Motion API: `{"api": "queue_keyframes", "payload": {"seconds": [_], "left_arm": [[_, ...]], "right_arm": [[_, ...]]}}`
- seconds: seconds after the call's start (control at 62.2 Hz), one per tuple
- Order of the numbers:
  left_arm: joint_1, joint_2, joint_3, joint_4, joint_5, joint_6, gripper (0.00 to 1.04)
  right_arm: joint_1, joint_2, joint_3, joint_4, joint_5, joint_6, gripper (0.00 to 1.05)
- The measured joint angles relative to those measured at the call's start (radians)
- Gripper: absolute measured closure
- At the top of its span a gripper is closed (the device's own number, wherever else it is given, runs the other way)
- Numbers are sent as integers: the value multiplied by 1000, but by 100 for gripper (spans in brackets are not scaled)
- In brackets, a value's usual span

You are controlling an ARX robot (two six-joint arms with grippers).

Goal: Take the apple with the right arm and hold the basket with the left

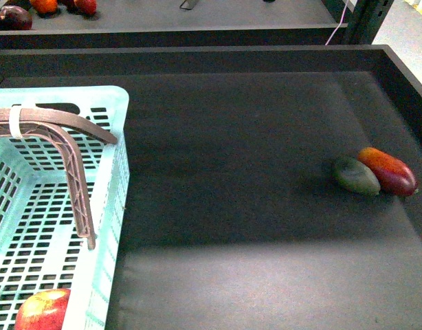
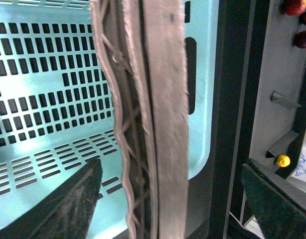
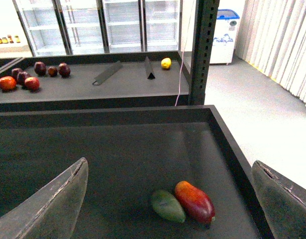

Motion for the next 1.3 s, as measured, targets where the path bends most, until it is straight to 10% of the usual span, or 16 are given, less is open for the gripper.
{"api": "queue_keyframes", "payload": {"seconds": [0.08,0.515,0.676,0.756,1.013,1.303], "left_arm": [[-13,-65,7,-72,-10,3,5],[-52,-272,50,-276,-86,32,8],[-12,-362,-294,552,103,814,38],[3,-412,-364,723,111,1169,52],[93,-565,-499,723,199,1559,102],[100,-739,-578,631,207,1586,101]], "right_arm": [[0,0,0,0,0,0,9],[0,0,0,0,0,0,9],[0,0,0,0,0,0,9],[0,0,0,0,0,0,9],[0,0,0,0,0,0,9],[0,0,0,0,0,0,9]]}}
